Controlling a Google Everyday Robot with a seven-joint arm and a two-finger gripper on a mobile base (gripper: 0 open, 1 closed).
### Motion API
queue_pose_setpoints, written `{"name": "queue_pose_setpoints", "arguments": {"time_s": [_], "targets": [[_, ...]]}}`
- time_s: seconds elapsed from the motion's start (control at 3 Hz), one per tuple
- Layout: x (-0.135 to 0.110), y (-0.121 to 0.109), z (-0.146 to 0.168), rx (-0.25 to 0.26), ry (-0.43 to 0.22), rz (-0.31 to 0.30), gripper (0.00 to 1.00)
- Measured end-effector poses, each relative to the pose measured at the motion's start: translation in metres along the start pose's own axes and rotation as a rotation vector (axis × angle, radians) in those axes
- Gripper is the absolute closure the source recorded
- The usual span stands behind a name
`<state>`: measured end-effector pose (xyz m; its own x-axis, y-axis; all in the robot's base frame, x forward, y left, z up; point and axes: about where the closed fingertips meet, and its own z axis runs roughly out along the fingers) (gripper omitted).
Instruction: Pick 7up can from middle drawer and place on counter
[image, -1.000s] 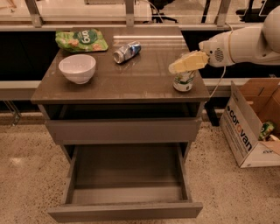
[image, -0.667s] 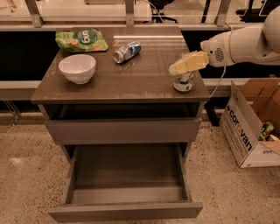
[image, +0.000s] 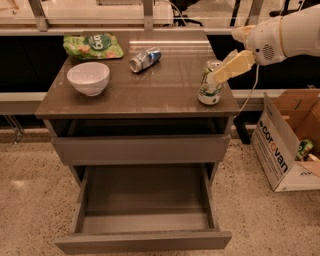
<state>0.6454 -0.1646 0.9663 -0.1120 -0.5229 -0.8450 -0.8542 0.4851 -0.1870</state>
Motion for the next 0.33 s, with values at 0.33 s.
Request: {"name": "queue_pose_setpoints", "arguments": {"time_s": [0.33], "targets": [[-0.0016, 0.0031, -0.0013, -0.014, 0.002, -0.022, 0.00]]}}
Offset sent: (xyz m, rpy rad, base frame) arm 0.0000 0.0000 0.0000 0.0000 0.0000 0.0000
